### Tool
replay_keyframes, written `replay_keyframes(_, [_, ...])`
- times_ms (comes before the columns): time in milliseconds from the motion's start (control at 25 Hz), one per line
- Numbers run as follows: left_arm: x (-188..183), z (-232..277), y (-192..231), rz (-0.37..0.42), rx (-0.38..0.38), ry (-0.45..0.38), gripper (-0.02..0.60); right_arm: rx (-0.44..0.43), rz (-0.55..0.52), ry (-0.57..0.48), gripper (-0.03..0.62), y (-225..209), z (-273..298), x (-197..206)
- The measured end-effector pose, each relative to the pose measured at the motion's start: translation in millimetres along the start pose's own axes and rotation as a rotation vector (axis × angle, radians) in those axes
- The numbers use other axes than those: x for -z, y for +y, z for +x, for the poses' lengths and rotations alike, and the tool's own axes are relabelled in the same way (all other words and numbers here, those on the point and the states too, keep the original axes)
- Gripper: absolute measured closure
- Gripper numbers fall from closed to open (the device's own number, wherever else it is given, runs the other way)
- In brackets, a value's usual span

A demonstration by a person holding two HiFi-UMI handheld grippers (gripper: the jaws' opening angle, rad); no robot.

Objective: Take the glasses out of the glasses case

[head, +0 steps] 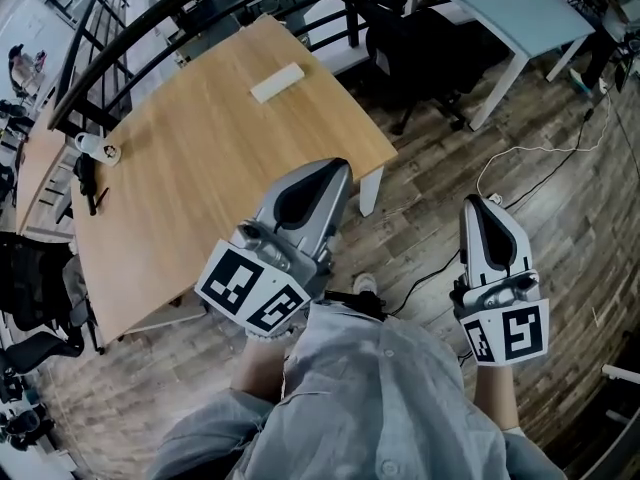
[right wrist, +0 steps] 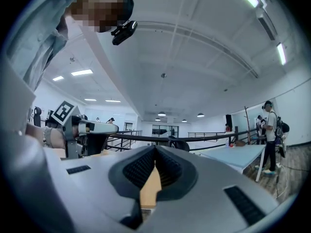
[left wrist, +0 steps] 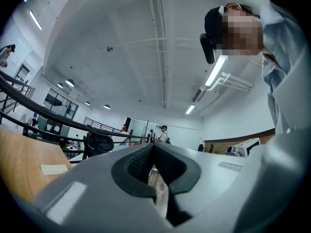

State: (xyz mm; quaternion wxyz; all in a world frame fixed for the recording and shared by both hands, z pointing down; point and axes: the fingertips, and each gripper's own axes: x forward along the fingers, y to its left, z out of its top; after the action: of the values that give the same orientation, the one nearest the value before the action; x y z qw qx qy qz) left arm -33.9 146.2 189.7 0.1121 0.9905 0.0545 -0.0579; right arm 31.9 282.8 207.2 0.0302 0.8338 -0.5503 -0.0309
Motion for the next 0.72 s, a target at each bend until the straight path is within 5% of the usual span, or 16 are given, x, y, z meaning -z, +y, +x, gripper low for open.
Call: replay_keyframes(720, [-3.6,23.0,72.3,-0.018,-0.085,-0.033,0.578,-0.068,-0.004,0.039,0.592,-22.4,88.5,16.0])
